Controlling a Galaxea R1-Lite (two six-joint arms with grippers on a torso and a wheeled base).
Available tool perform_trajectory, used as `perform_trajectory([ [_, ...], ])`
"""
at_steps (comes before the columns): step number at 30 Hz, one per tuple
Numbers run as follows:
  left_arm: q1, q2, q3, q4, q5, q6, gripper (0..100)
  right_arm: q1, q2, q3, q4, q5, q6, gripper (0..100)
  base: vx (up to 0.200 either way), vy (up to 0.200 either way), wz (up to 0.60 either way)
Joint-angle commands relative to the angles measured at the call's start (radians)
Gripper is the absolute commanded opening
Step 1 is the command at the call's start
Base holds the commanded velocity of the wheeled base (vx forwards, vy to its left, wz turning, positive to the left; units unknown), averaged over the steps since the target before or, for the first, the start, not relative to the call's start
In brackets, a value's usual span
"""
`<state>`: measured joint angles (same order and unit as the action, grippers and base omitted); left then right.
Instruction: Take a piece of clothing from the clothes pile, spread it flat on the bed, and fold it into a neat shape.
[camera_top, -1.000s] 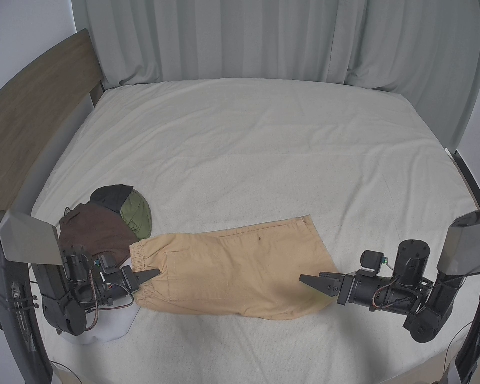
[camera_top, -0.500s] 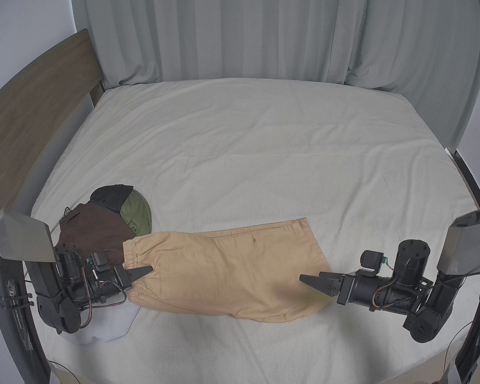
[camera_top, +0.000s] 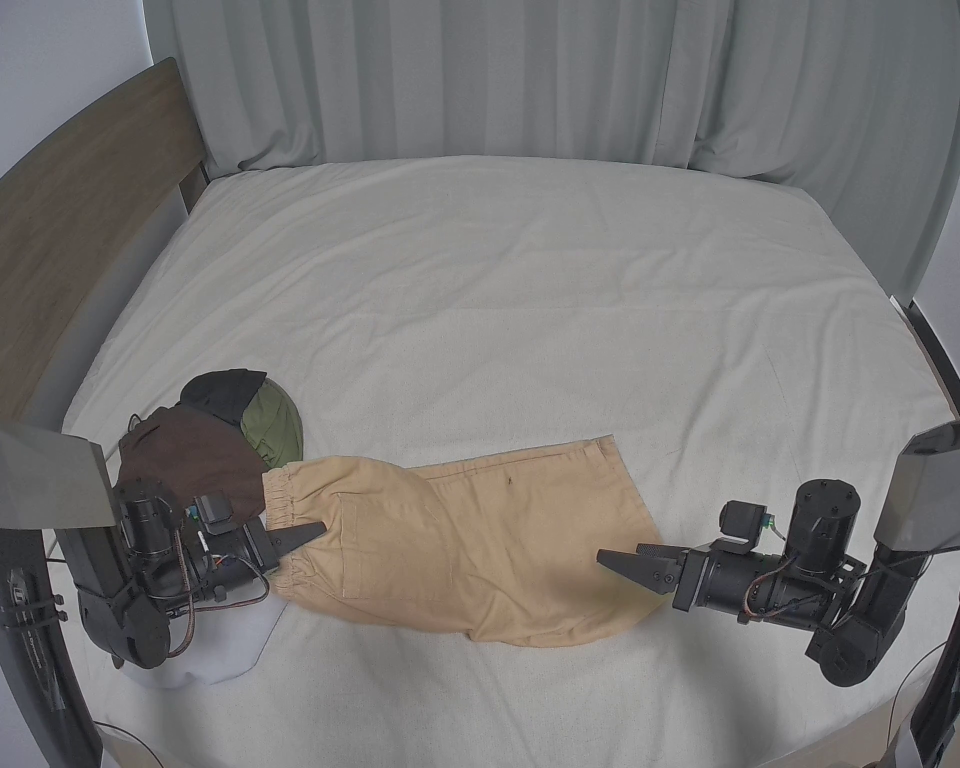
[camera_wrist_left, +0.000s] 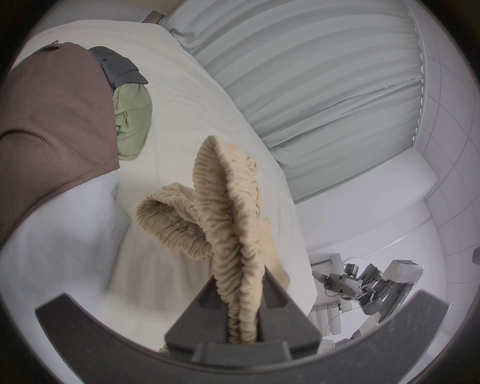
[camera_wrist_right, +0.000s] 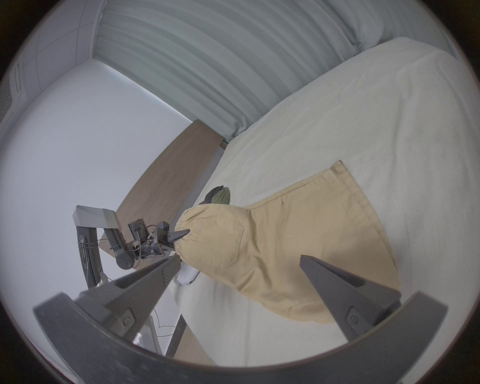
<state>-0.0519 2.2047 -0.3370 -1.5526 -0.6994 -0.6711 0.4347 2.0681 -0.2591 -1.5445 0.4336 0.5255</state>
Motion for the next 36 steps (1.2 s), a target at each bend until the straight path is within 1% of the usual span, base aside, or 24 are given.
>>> perform_trajectory([
  [1, -0.029, -0.04, -0.005, -0.001, 0.014, -0.019, 0, 0.003, -0.003, 0.0, 0.0, 0.0, -0.001, 100, 0.0, 0.0, 0.0],
  [8, -0.08, -0.04, -0.017, -0.001, 0.046, -0.025, 0, 0.004, -0.02, 0.001, 0.0, 0.0, -0.002, 100, 0.0, 0.0, 0.0],
  [9, -0.1, -0.04, -0.027, -0.001, 0.057, -0.028, 0, 0.003, -0.022, 0.001, 0.0, 0.0, -0.002, 100, 0.0, 0.0, 0.0],
  [15, -0.154, -0.043, -0.069, -0.001, 0.092, -0.071, 0, 0.003, -0.022, 0.001, 0.0, 0.0, -0.002, 100, 0.0, 0.0, 0.0],
  [25, -0.187, -0.042, -0.085, -0.001, 0.097, -0.081, 0, -0.002, -0.025, 0.0, -0.002, 0.0, -0.002, 100, 0.0, 0.0, 0.0],
  [31, -0.223, -0.04, -0.102, -0.001, 0.098, -0.091, 0, -0.002, -0.025, -0.003, -0.002, -0.001, -0.002, 100, 0.0, 0.0, 0.0],
  [34, -0.236, -0.037, -0.116, -0.001, 0.113, -0.091, 0, -0.002, -0.025, -0.005, -0.002, -0.001, -0.002, 100, 0.0, 0.0, 0.0],
  [36, -0.252, -0.031, -0.135, -0.001, 0.141, -0.099, 0, -0.004, -0.025, -0.006, -0.002, -0.001, -0.002, 100, 0.0, 0.0, 0.0],
])
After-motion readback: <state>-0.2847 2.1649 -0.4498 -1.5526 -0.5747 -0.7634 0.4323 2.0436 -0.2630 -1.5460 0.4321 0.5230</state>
